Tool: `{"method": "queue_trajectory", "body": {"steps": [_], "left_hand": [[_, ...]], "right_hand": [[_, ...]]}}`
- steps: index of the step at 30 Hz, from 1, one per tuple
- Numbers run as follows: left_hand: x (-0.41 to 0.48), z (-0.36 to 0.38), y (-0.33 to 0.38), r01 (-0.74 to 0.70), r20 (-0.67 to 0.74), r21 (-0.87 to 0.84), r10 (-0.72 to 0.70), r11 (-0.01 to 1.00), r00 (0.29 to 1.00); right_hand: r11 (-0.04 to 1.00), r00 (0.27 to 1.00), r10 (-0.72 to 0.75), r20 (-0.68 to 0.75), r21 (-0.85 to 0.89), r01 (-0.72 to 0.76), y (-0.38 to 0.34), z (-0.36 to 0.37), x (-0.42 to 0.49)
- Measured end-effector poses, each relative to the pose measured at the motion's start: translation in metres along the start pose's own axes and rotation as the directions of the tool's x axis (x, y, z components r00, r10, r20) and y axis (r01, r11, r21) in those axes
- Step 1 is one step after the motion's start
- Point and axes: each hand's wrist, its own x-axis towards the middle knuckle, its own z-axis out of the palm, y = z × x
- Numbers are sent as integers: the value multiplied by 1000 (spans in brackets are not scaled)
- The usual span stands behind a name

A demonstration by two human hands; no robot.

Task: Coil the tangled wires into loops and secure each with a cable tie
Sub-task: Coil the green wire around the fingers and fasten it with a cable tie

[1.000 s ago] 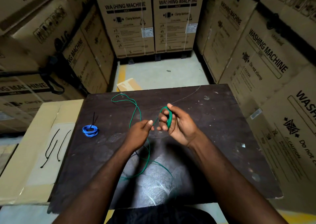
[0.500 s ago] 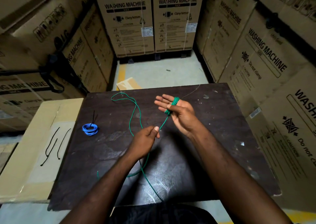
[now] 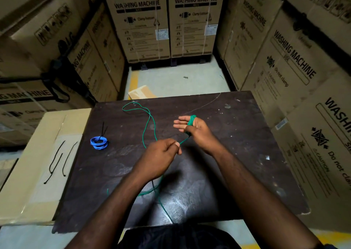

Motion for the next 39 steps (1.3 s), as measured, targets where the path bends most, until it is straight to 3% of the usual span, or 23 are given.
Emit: {"method": "queue_trajectory", "body": {"steps": [5,13,18,25,34,39], "left_hand": [[0,-26,21,-28,39,-122,33,992,999],[31,-63,5,-56,-115,101,67,993,991],[46,-61,-11,33,-210,53,-21,998,977],[54,-50,-30,88,-197,-94,-105,992,975],[50,-16,-51,192,-58,-173,-205,966,977],[41,-4,-51,180,13,-219,-182,959,983]], "right_hand": [[999,993,36,113,8,-37,-4,1,-4],[977,929,203,310,-121,-174,-3,16,-25],[969,868,243,432,-67,-238,-26,24,-42],[971,935,133,330,144,-189,-57,26,-48],[930,963,112,246,316,-189,-69,23,-41],[896,977,79,198,415,-156,-68,17,-31]]}}
